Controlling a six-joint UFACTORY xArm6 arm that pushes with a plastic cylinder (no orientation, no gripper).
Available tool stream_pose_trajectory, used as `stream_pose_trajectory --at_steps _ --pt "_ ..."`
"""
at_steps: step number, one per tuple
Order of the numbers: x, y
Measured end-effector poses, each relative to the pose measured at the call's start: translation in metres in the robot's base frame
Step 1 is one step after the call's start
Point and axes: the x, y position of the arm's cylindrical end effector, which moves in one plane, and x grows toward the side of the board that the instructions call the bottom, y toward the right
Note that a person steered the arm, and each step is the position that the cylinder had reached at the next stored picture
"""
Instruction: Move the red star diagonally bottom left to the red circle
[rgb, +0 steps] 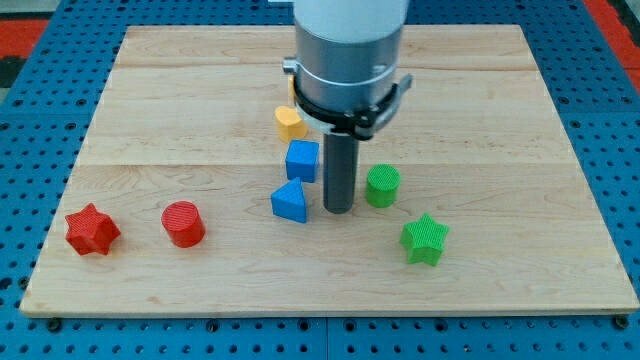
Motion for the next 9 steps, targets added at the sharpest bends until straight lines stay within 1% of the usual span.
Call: stream_pose_trajectory --at_steps 1,2,3,4,5,6,7,9 --pt "-0.027 0.014" --pt "-0.029 0.046" --pt "-0.029 0.06" --pt "-0.027 0.007" --pt "0.014 0.007" --pt "0.062 -0.015" --pt "0.099 -0.099" --pt "0.101 -0.295"
